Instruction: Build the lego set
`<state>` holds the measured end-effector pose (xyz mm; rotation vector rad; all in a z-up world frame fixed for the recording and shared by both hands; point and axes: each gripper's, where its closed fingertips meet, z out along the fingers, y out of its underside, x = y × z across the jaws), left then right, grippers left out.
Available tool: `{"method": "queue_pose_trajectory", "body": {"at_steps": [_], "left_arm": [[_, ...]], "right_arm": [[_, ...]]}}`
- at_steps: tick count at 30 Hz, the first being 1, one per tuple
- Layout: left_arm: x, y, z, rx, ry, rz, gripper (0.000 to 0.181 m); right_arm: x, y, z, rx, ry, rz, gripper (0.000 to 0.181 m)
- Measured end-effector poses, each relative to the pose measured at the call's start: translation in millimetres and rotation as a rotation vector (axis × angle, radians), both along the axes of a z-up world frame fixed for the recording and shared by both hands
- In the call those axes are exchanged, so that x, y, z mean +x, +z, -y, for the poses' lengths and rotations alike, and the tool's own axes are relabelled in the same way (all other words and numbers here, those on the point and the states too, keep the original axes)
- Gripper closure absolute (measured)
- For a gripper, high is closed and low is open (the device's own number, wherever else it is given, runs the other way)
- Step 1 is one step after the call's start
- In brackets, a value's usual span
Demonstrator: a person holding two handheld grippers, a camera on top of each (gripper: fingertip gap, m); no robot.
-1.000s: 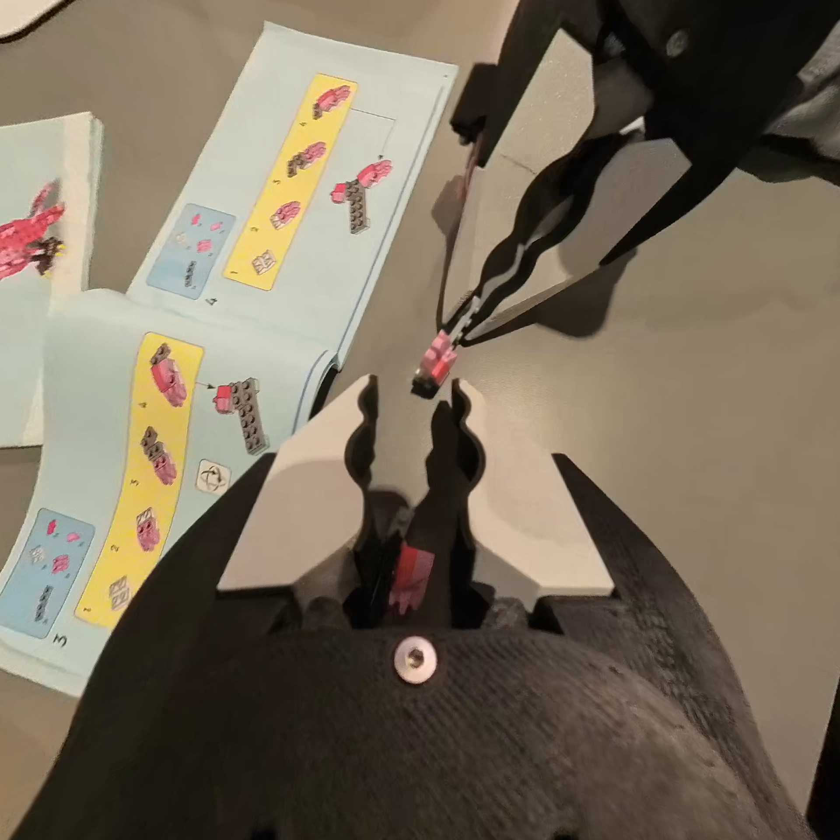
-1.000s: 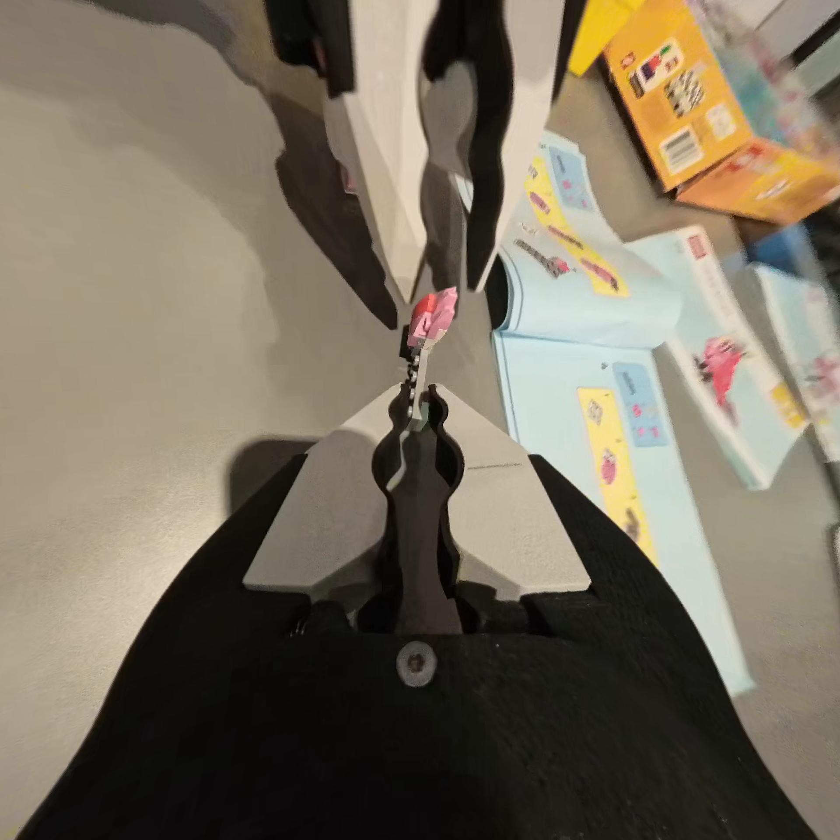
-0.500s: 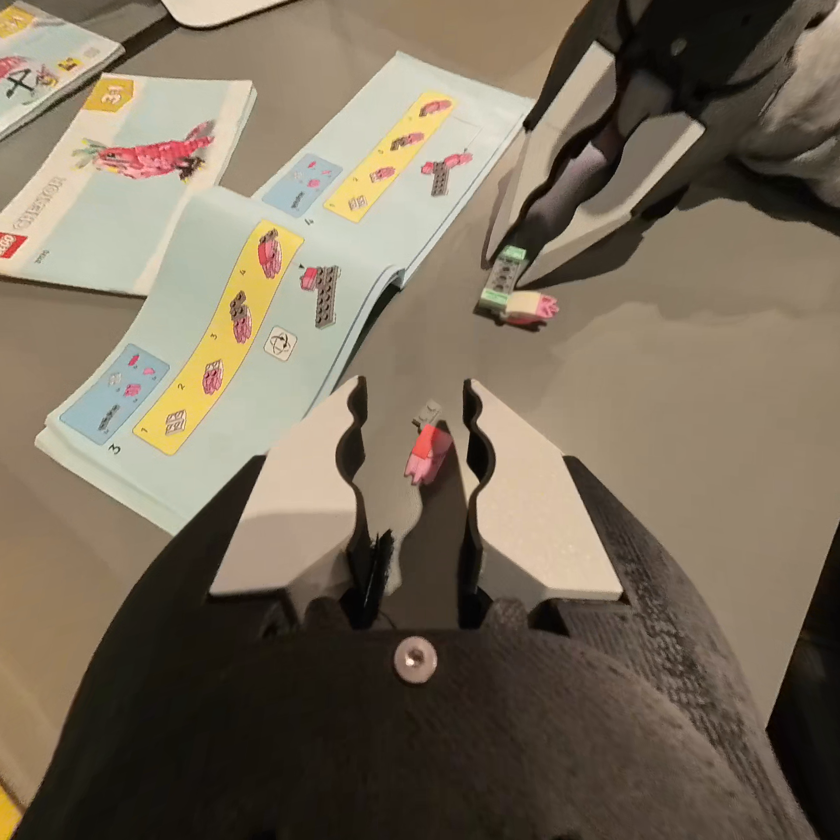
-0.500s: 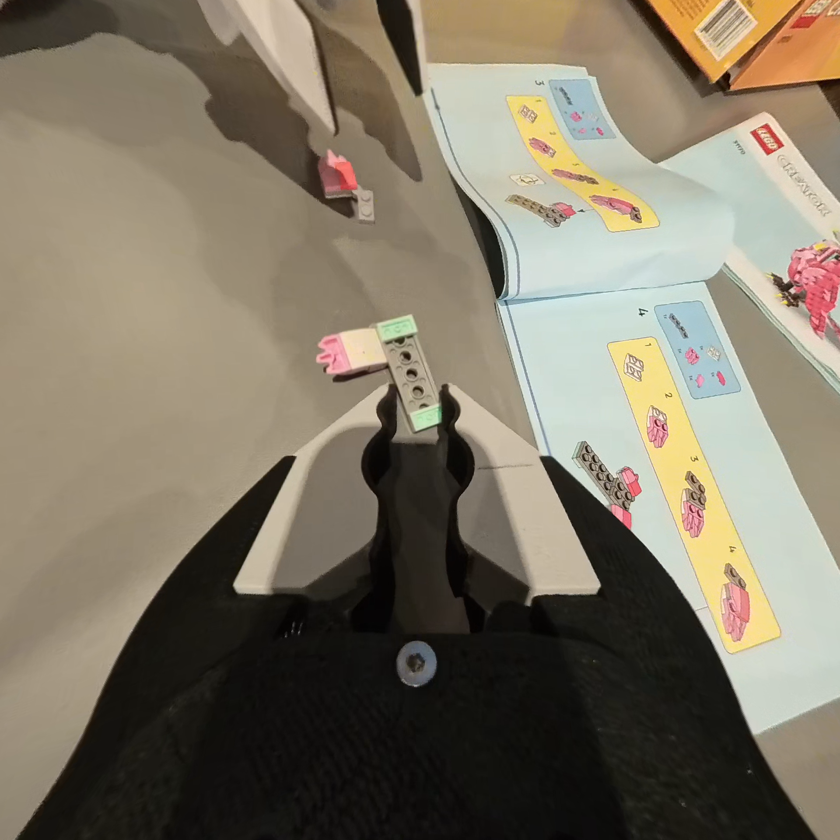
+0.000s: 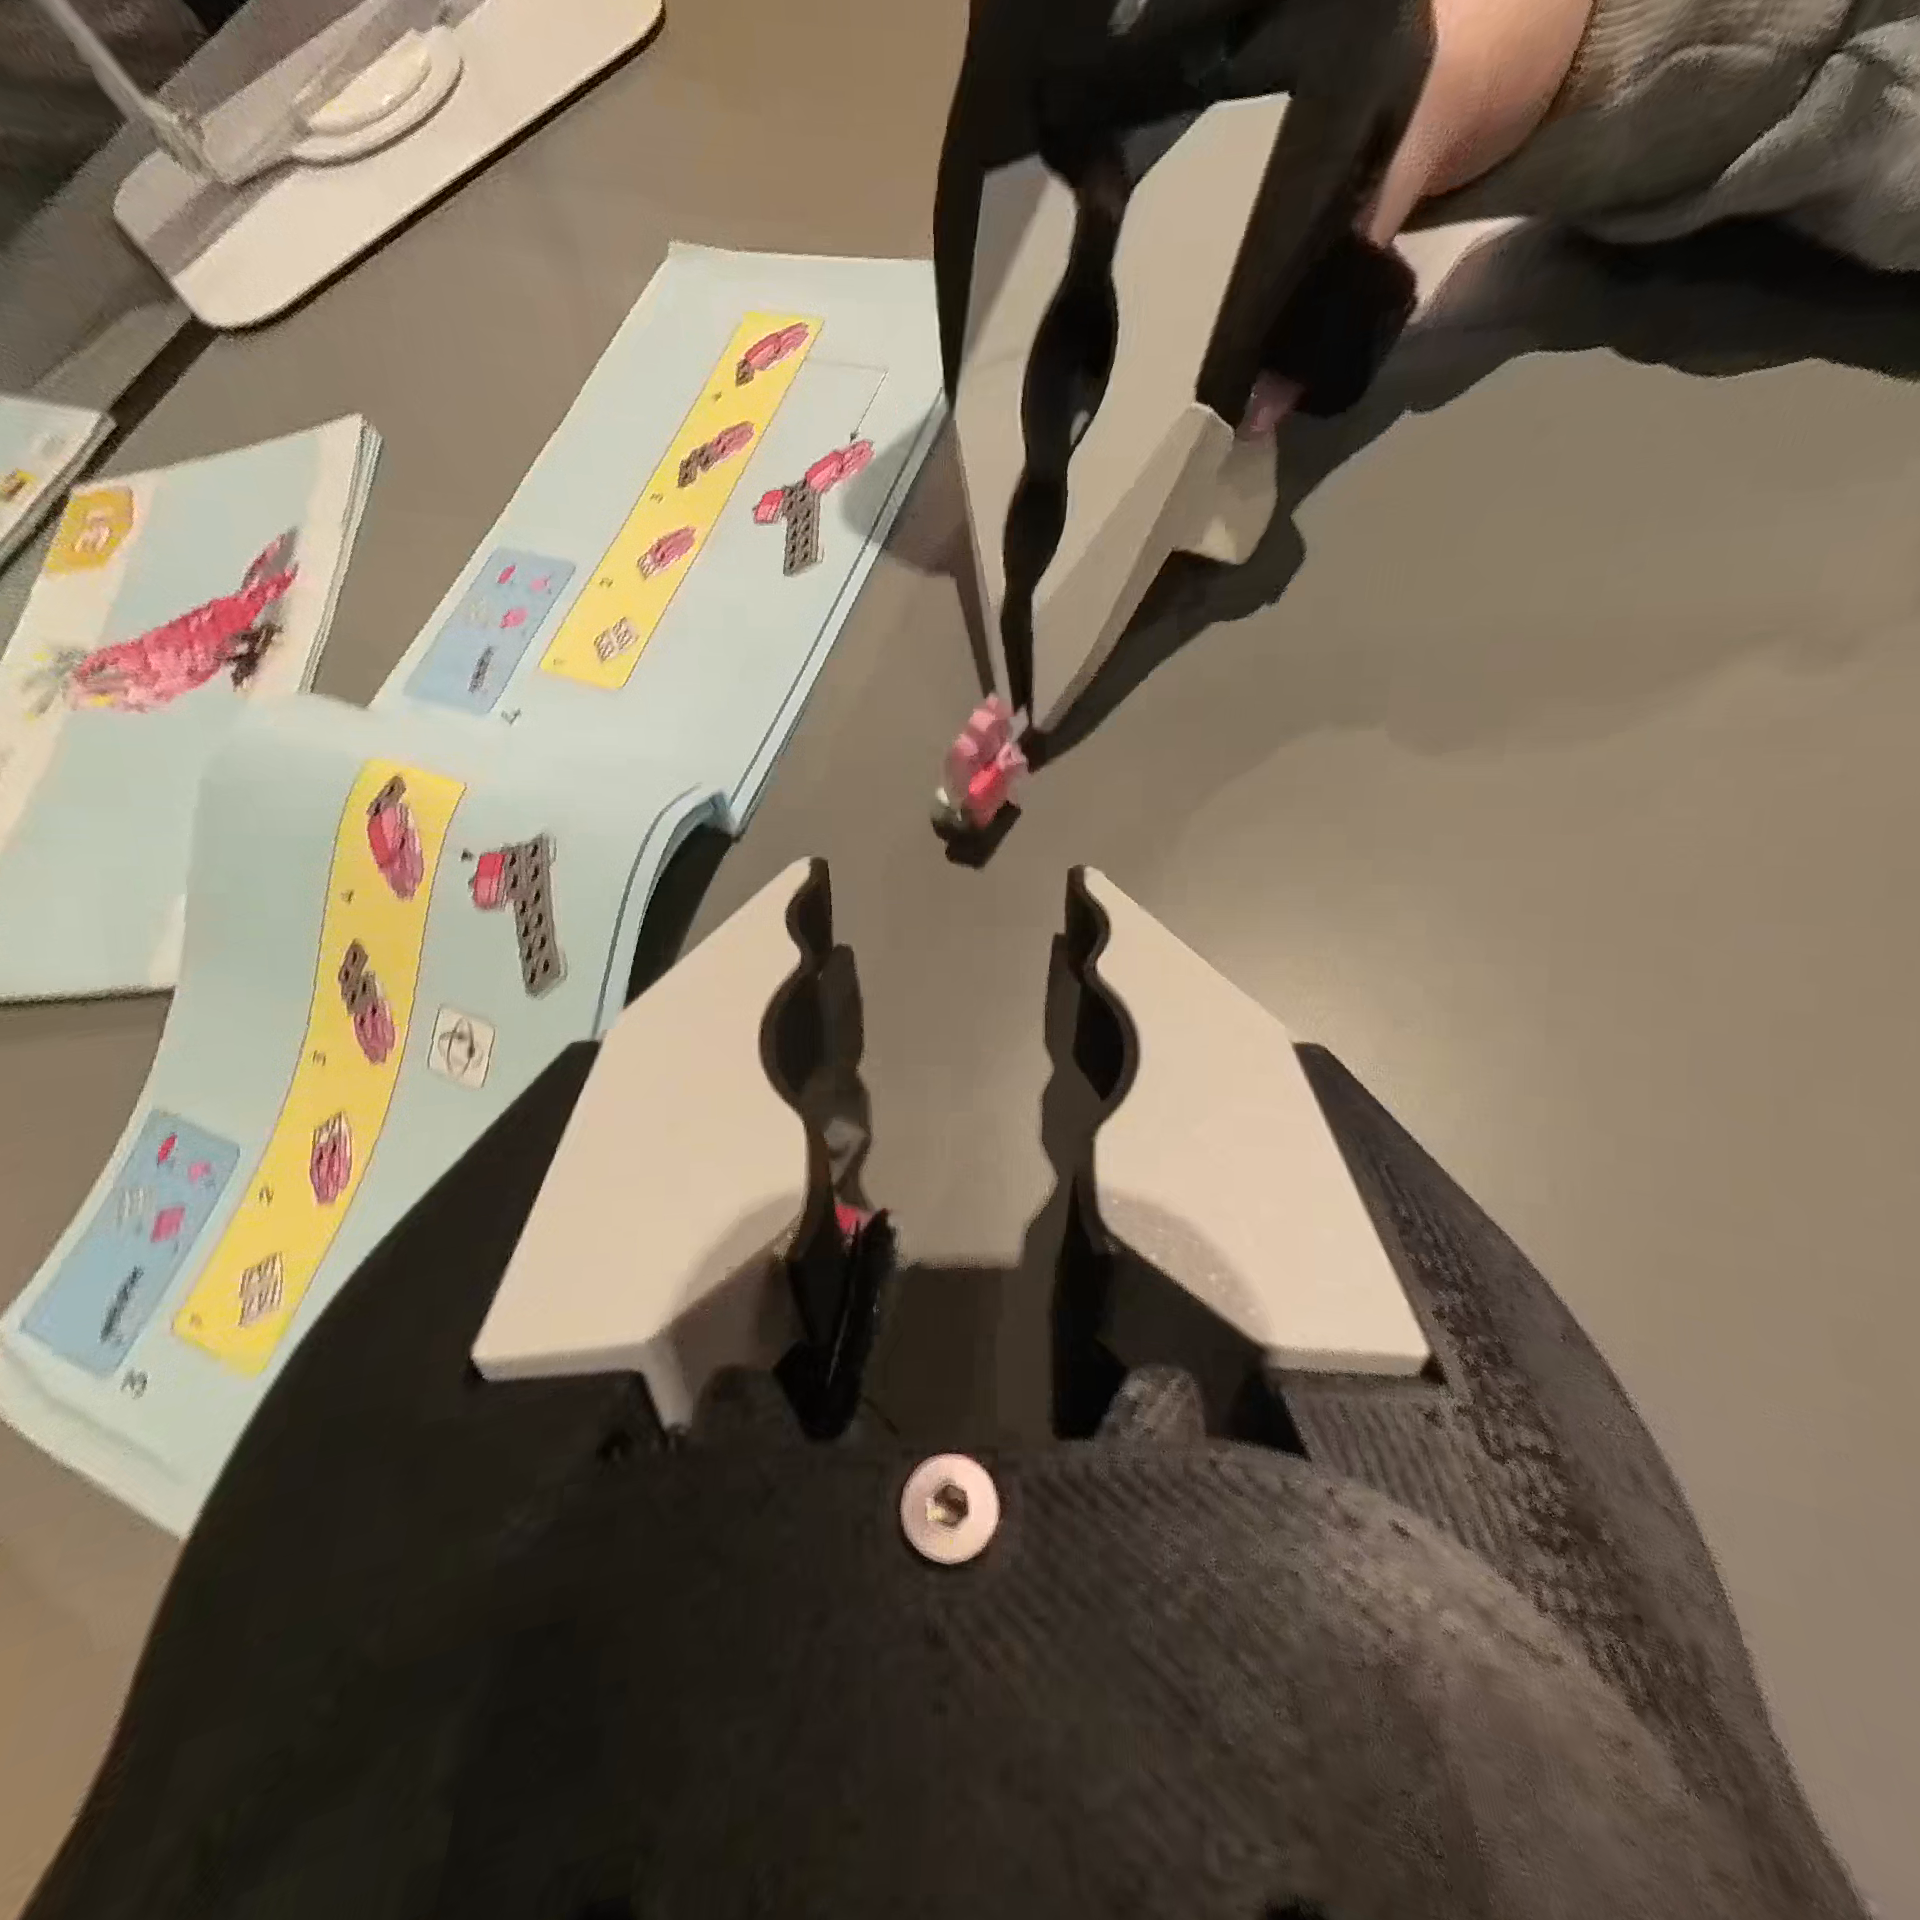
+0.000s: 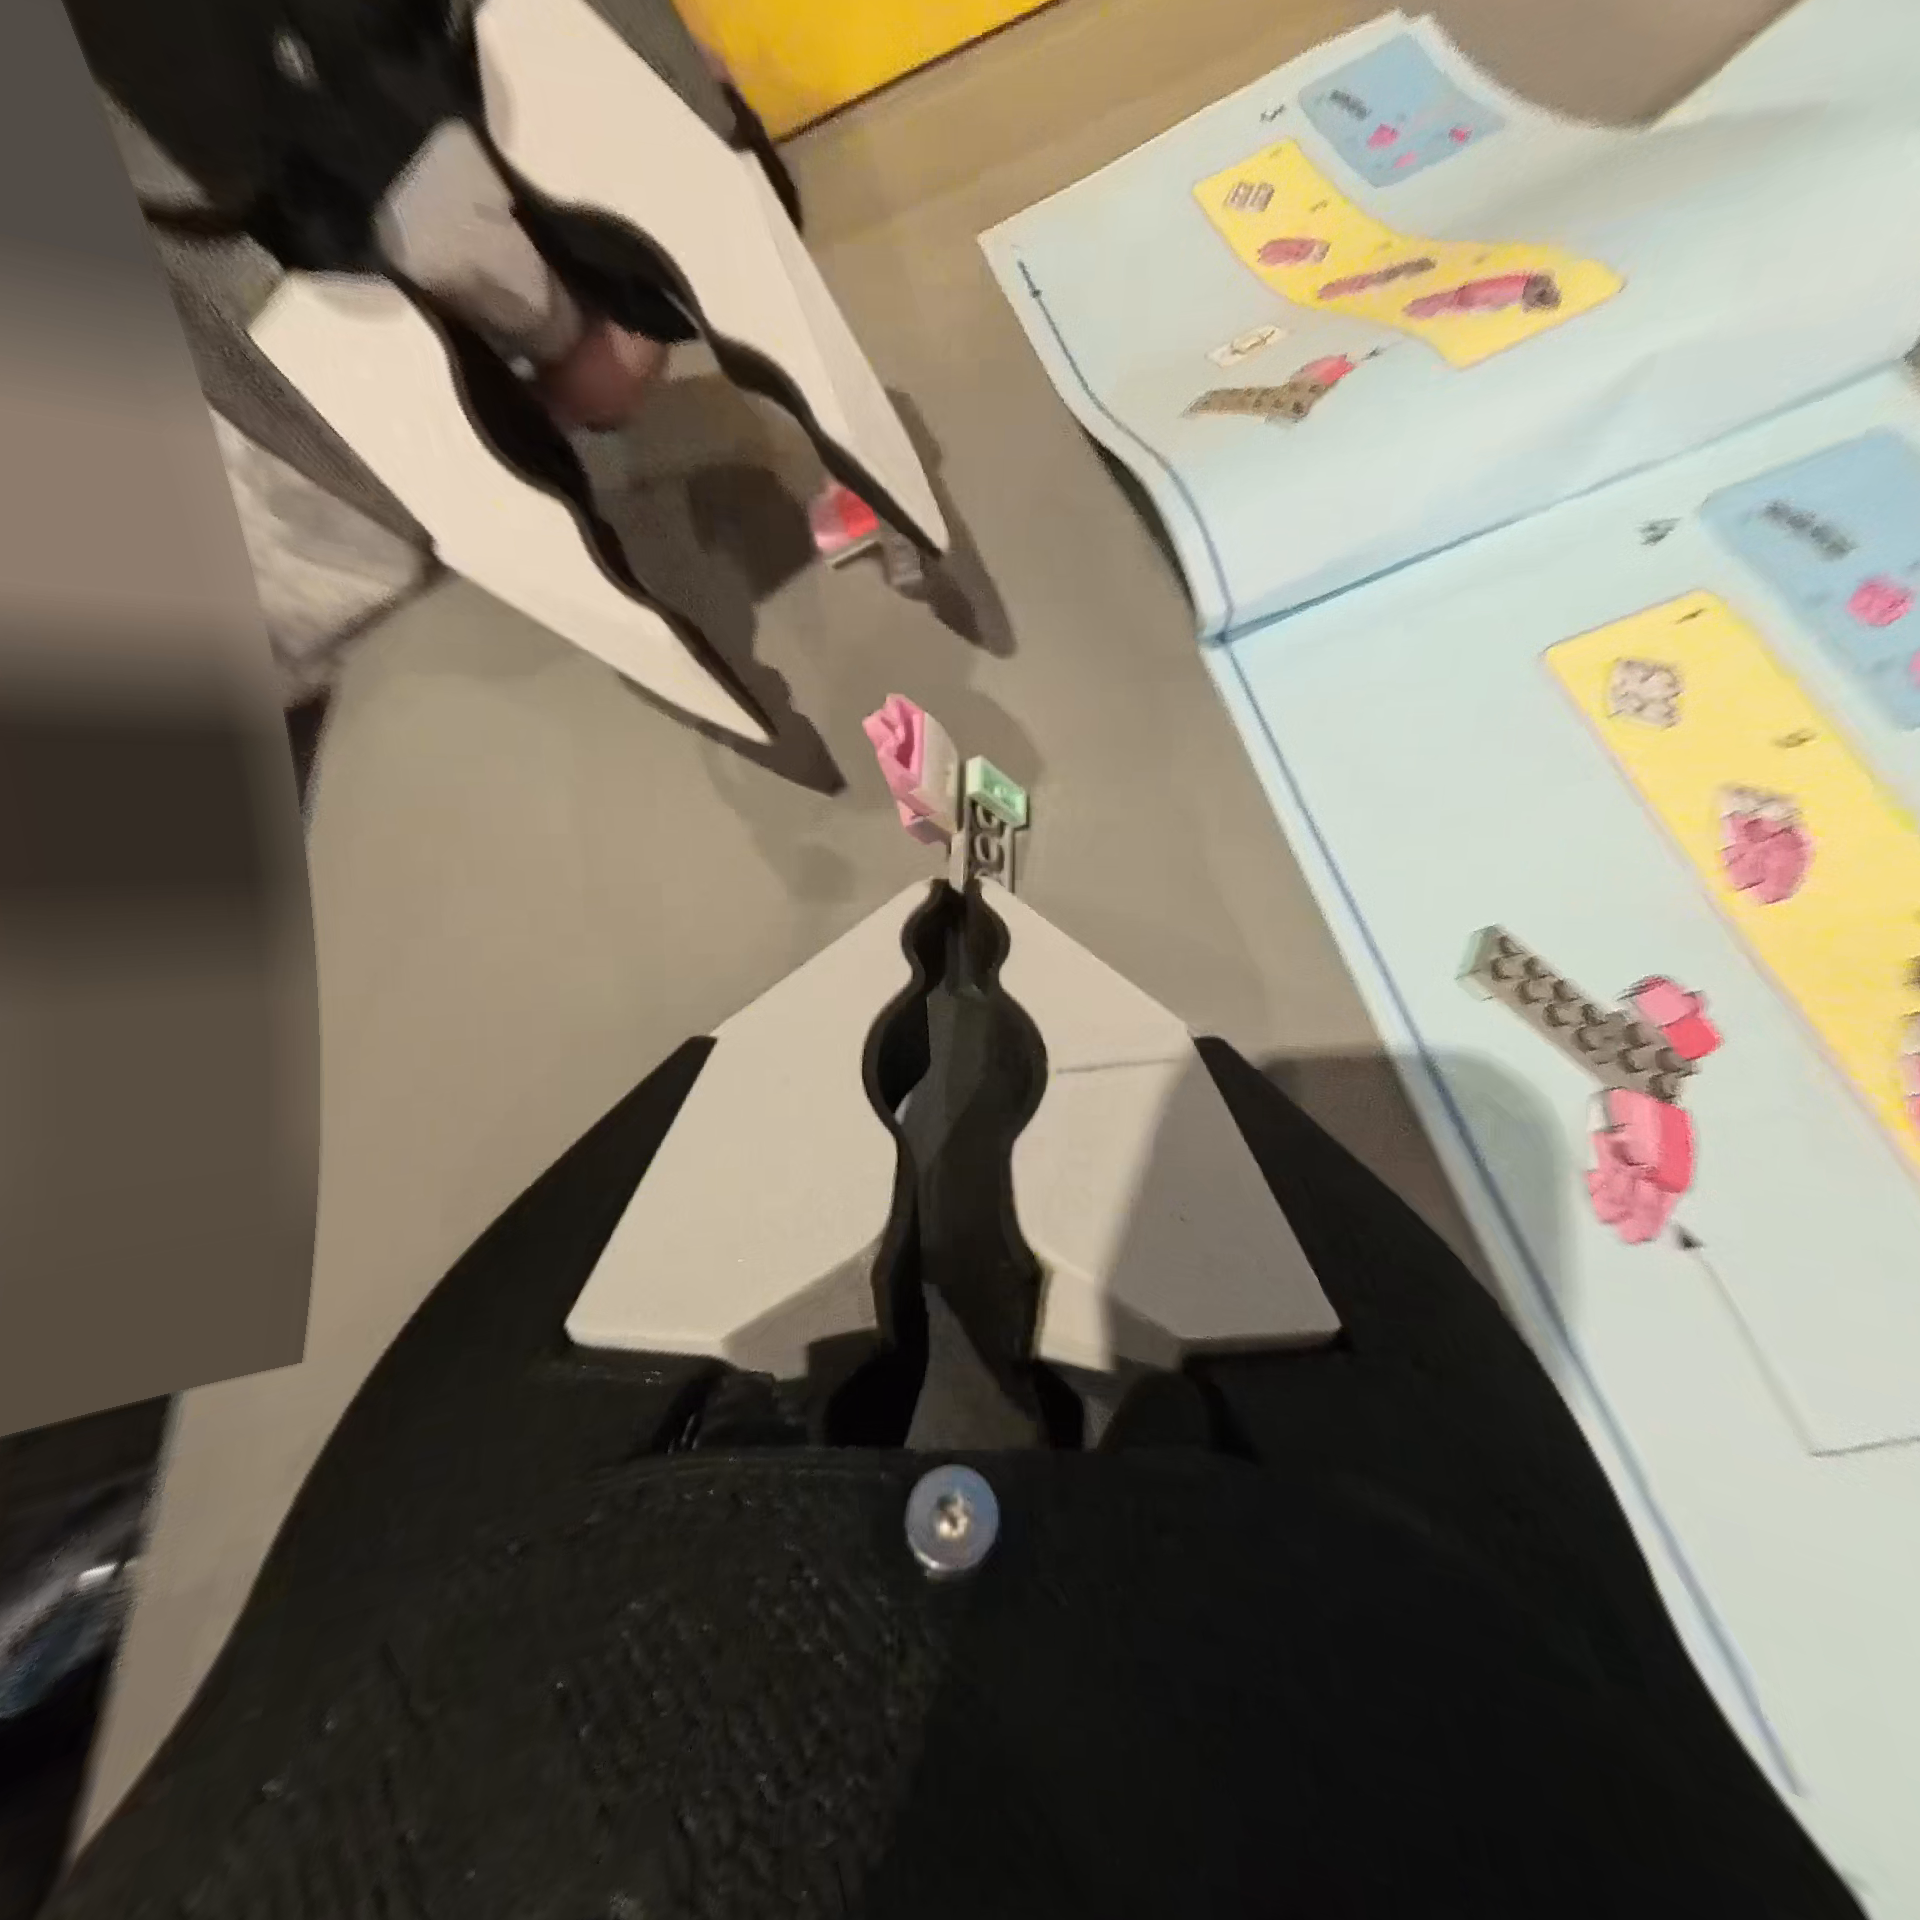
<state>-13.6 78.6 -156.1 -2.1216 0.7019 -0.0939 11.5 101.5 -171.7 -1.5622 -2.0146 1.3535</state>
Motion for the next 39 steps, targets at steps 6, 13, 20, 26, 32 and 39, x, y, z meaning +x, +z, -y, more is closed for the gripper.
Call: {"method": "queue_pose_trajectory", "body": {"at_steps": [6,13,20,26,32,39], "left_arm": [[22,3,-16,-0.007,-0.091,0.096,0.157],[19,3,-22,-0.075,-0.096,0.109,0.173],[-6,6,-23,-0.074,0.015,0.096,0.147],[-65,-12,26,-0.227,0.162,-0.005,0.122],[-75,-23,47,-0.243,0.121,-0.150,0.131],[-69,-26,47,-0.225,0.054,-0.187,0.162]], "right_arm": [[4,1,4,-0.125,0.007,0.050,0.180],[3,-3,4,0.122,0.055,-0.035,0.164],[1,-5,1,0.214,0.058,-0.062,0.178],[1,-5,1,0.205,0.057,-0.058,0.178],[2,-5,1,0.184,0.055,-0.050,0.178],[2,-5,1,0.171,0.054,-0.045,0.178]]}}
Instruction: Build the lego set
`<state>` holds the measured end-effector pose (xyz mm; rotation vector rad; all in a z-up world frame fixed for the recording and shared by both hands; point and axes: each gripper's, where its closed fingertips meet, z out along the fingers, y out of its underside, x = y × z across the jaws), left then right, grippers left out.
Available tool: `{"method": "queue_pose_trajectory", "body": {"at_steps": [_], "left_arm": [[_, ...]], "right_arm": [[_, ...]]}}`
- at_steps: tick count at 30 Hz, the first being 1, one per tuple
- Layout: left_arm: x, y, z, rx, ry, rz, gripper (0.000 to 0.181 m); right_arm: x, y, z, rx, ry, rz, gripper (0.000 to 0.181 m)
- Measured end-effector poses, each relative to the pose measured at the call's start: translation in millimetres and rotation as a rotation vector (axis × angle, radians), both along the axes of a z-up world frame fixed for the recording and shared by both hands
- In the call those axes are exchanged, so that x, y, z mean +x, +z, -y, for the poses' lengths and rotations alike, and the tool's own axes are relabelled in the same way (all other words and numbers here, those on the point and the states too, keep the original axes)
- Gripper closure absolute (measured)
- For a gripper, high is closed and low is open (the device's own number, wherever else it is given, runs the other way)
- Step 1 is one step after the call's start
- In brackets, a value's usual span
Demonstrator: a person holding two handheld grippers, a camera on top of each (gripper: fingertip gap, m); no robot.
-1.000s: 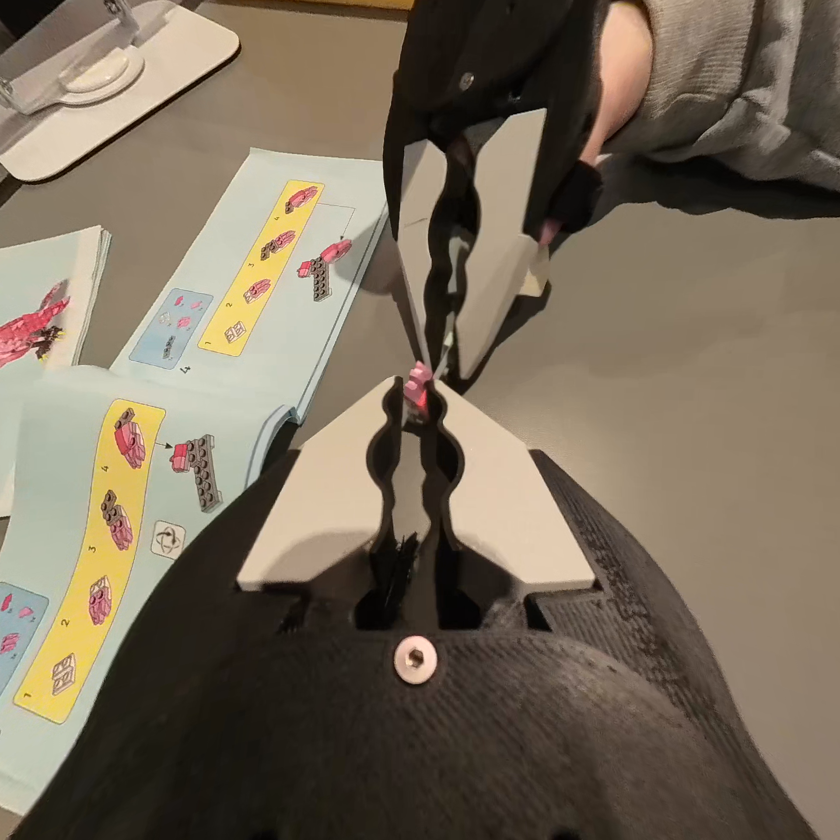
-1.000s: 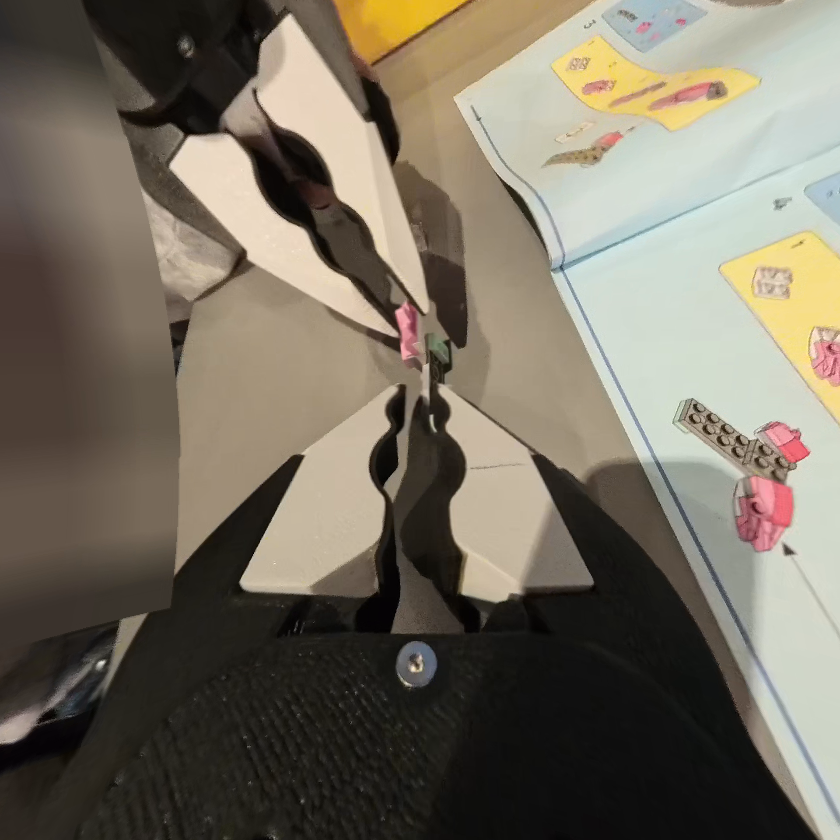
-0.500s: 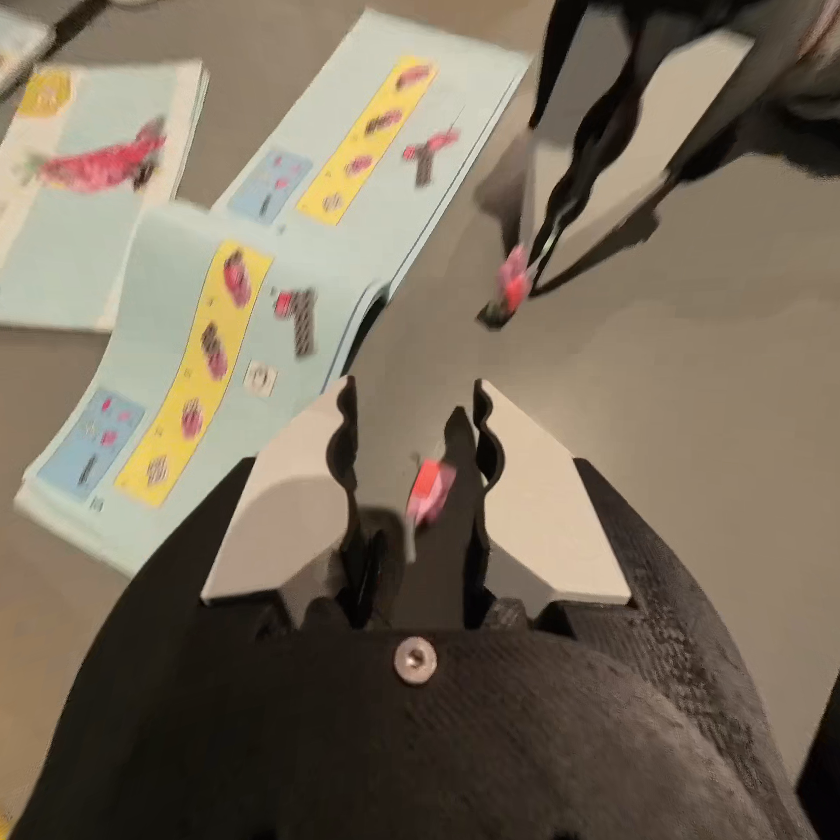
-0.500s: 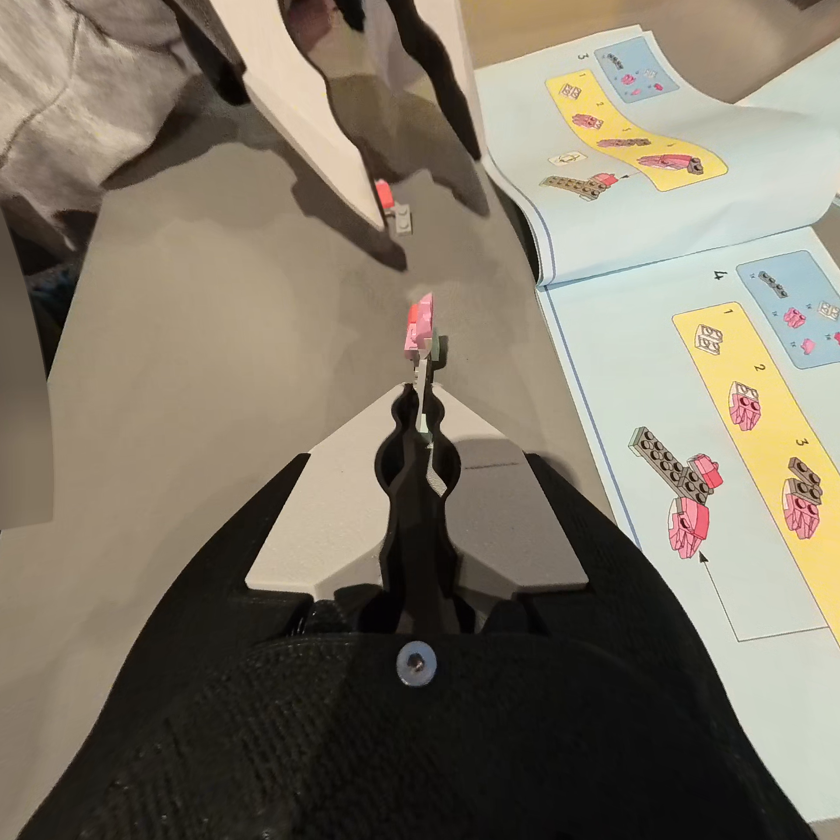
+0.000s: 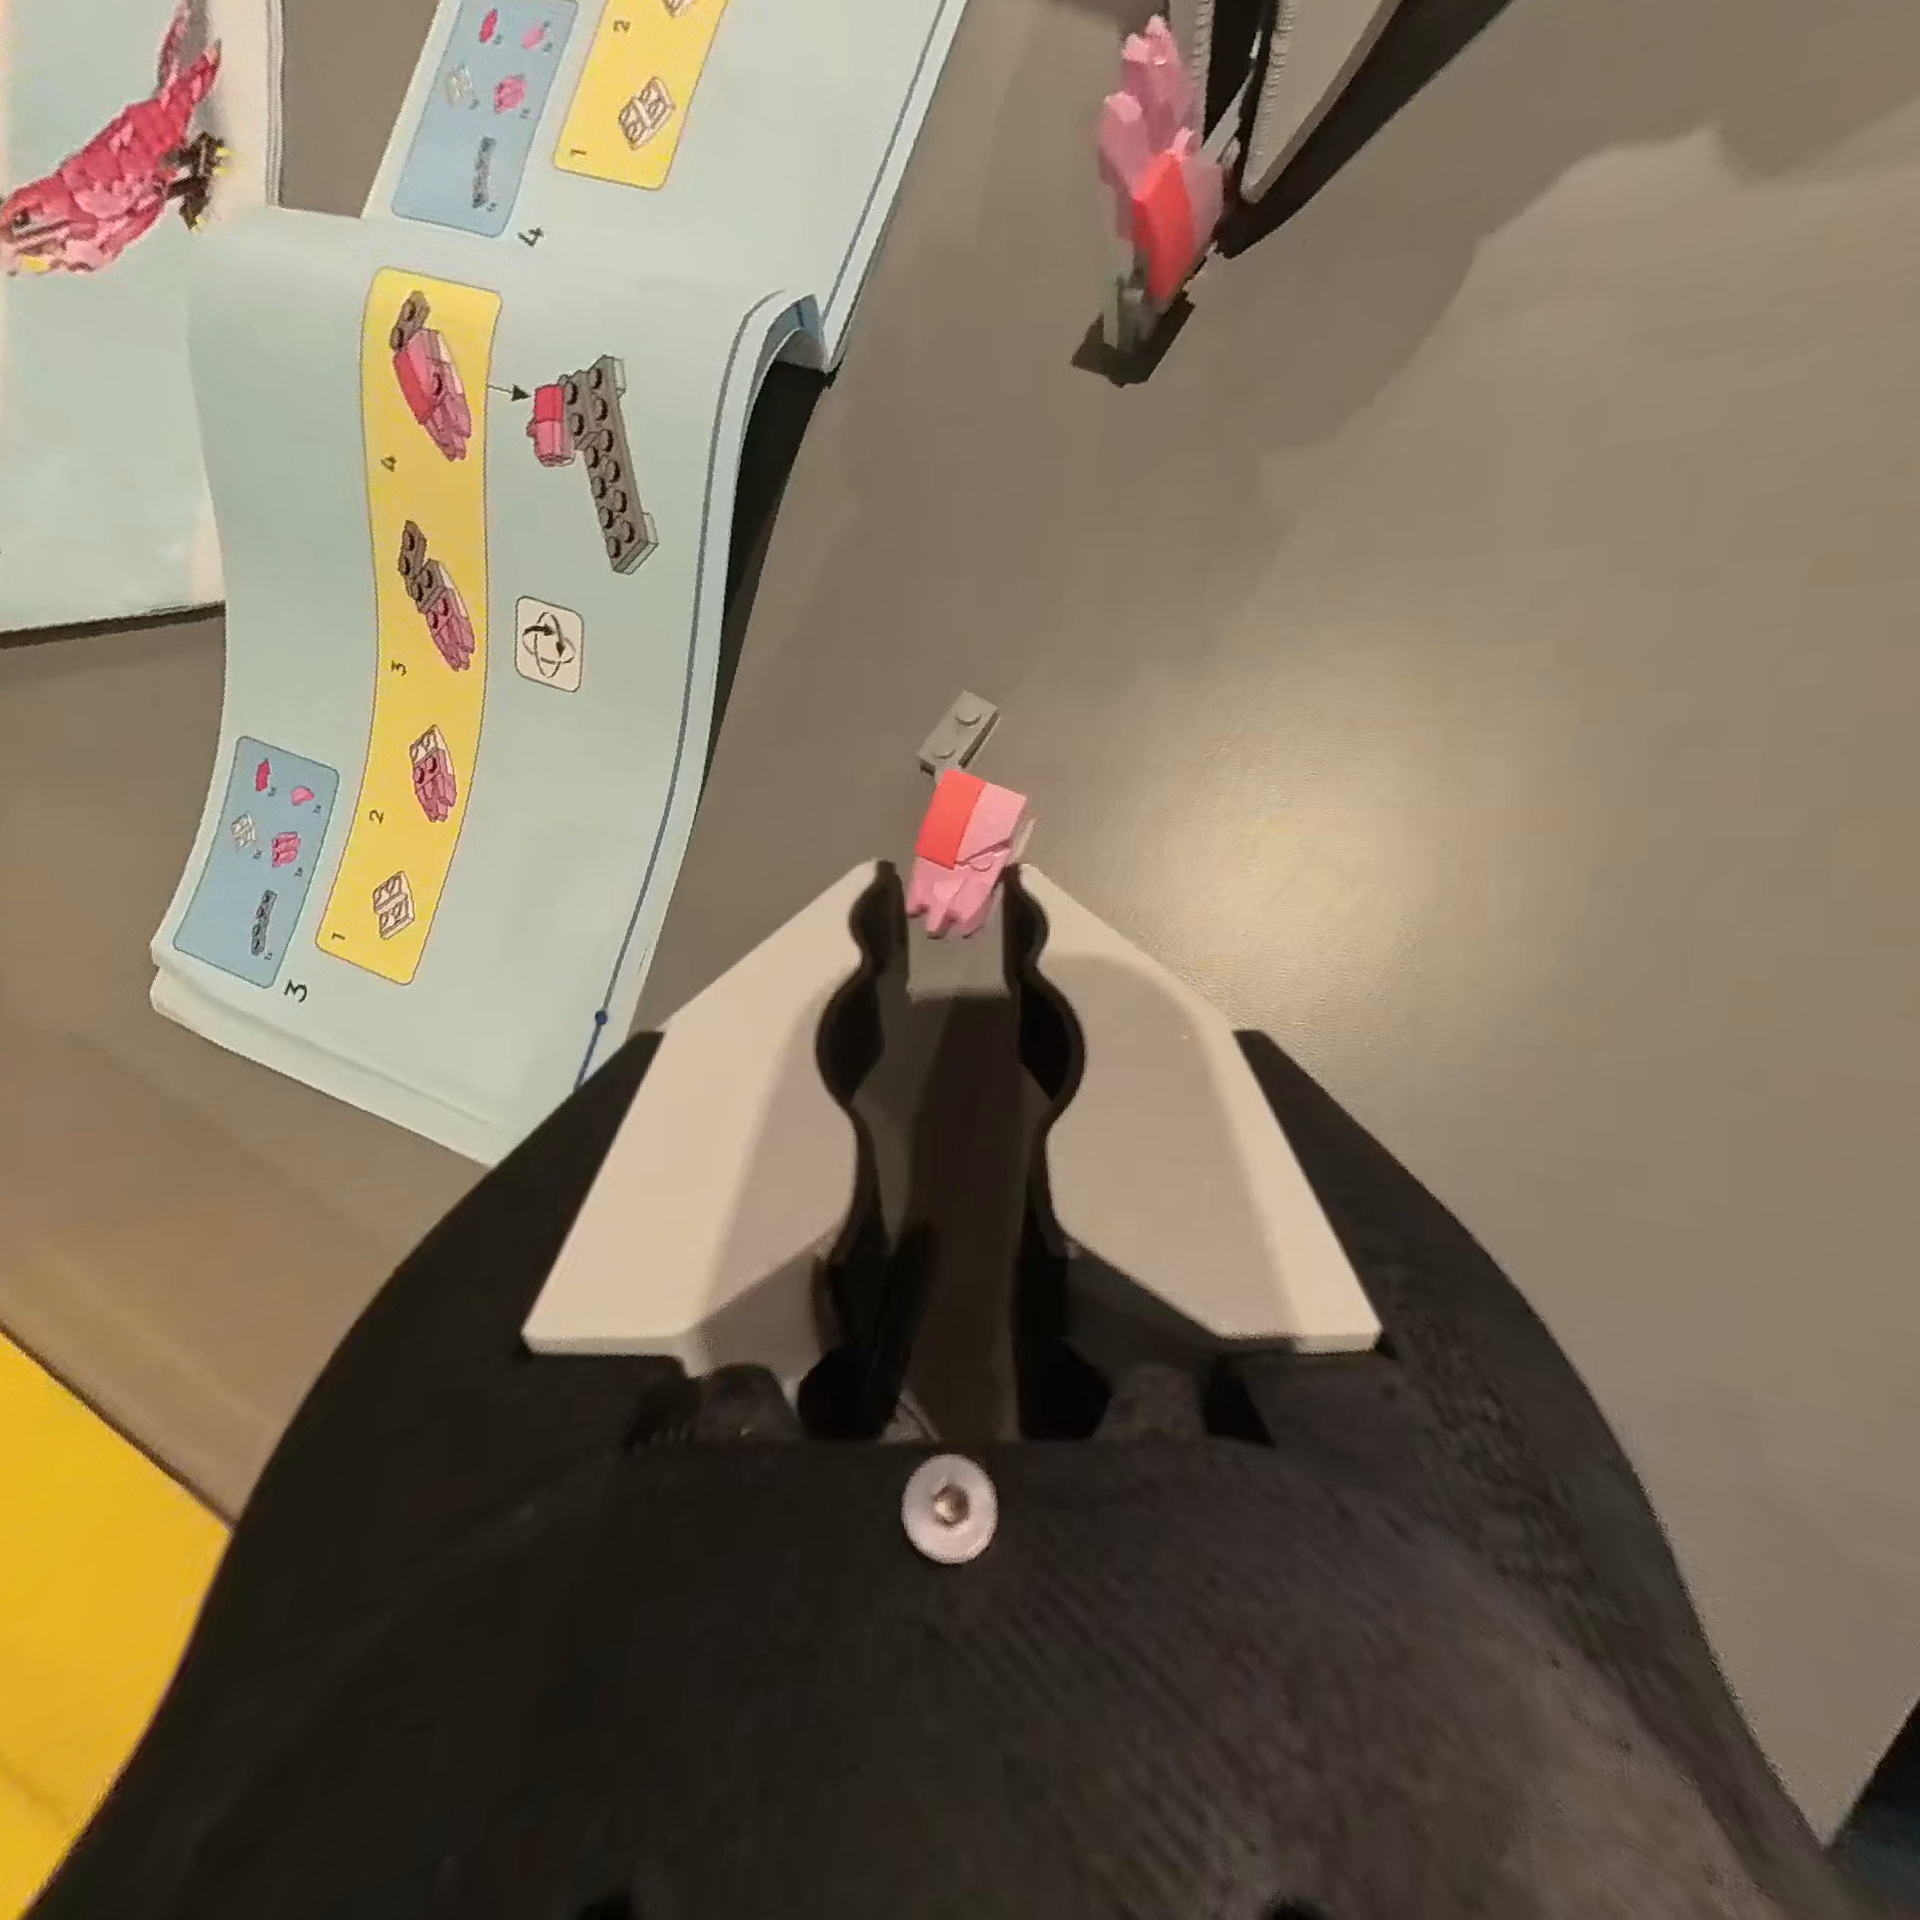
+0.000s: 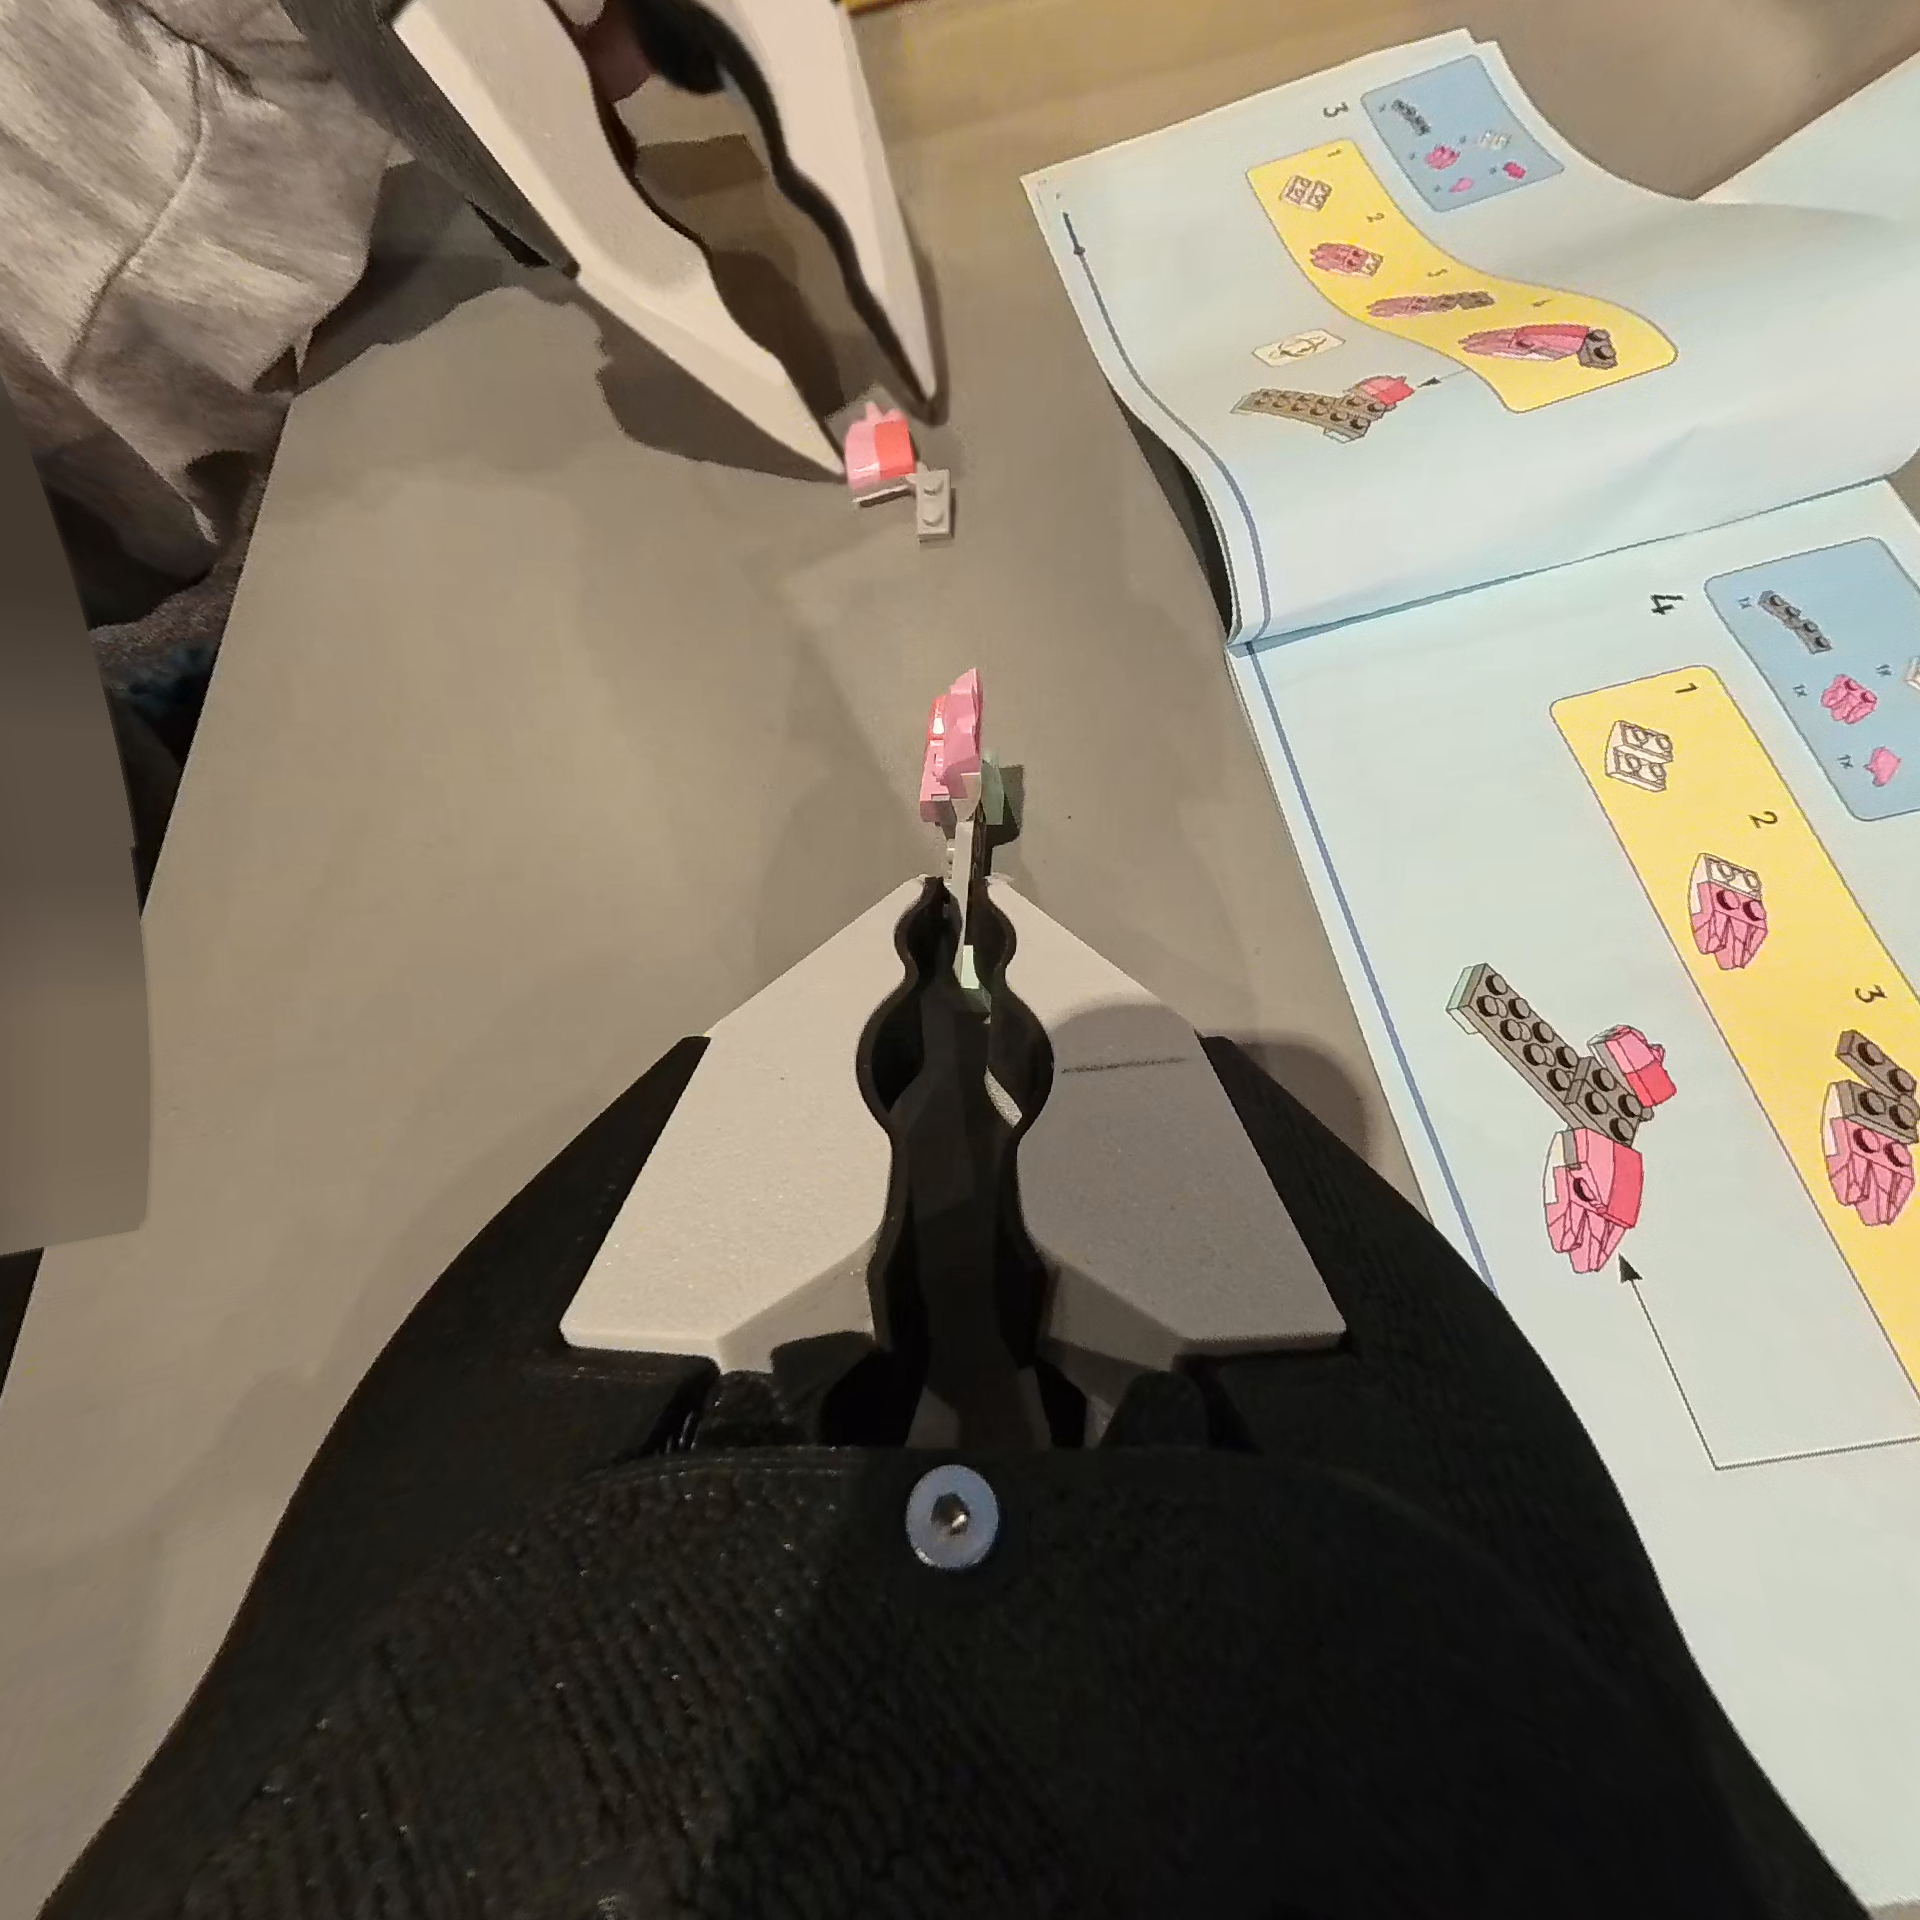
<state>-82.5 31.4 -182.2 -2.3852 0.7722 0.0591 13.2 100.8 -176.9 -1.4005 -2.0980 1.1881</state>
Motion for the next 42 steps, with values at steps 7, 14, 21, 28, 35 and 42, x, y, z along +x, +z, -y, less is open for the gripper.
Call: {"method": "queue_pose_trajectory", "body": {"at_steps": [7,14,21,28,35,42], "left_arm": [[13,6,0,-0.031,-0.039,0.097,0.181],[29,18,-7,0.012,-0.117,0.081,0.181],[4,25,-22,0.064,-0.031,0.074,0.127],[4,12,-33,-0.021,-0.189,-0.025,0.129],[8,3,-40,-0.054,-0.263,-0.118,0.137],[12,4,-26,-0.131,-0.267,-0.132,0.143]], "right_arm": [[0,0,0,-0.027,-0.008,0.012,0.178],[0,0,0,-0.033,-0.009,0.015,0.178],[0,0,0,-0.036,-0.009,0.016,0.178],[0,0,0,-0.054,-0.012,0.024,0.178],[0,0,0,-0.059,-0.012,0.026,0.178],[1,0,-1,-0.072,-0.014,0.031,0.178]]}}
